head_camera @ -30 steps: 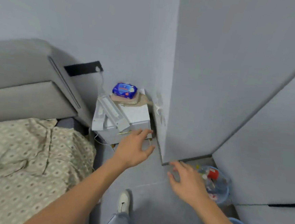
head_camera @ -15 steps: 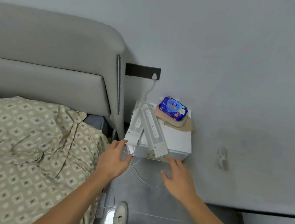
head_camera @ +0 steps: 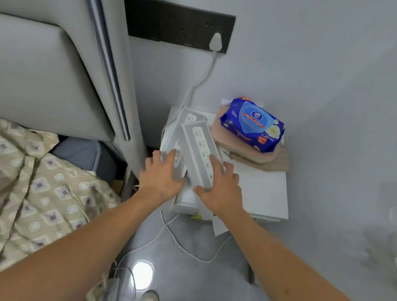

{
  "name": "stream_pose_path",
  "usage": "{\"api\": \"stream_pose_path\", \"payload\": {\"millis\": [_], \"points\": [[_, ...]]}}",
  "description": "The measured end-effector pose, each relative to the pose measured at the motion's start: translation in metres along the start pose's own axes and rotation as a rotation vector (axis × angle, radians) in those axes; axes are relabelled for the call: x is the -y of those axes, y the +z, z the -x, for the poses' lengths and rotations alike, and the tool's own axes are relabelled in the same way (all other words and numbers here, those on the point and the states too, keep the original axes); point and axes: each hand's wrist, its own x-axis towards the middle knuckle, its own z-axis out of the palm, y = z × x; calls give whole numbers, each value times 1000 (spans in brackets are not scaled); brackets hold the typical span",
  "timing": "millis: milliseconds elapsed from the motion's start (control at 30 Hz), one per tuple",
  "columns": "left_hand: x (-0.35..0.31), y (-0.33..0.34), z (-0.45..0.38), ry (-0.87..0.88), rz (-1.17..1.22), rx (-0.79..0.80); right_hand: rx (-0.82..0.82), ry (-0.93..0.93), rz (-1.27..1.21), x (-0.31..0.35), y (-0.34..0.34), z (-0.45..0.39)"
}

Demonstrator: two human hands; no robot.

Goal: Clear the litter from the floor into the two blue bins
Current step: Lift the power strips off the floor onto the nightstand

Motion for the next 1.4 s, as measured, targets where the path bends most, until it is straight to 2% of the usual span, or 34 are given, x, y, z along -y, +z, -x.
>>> {"api": "stream_pose_path", "payload": {"millis": [167,433,600,733,900,1100,1267,1400], "points": [[1,39,-15,-18,2,-28,-29,6,-3,-18,28,0],[-9,37,-35,-64,-43,-86,-110,-45,-20,-17,26,-4],[-9,20,1,13,-81,-132,-129,-48,-66,-13,9,28],[-17,-13,47,18,-111,-93,-147,-9,-64,-8,-25,70],[-24,-66,119,30,-148,-87,-117,-11,-92,5,-63,140],[-53,-104,212,119,-145,-92,-183,27,-157,-1,-107,248],[-92,-102,313,254,-225,-63,-274,79,-182,-46,-120,360],[-122,-65,421,340,-295,42,-307,225,-265,-102,-114,499]]}}
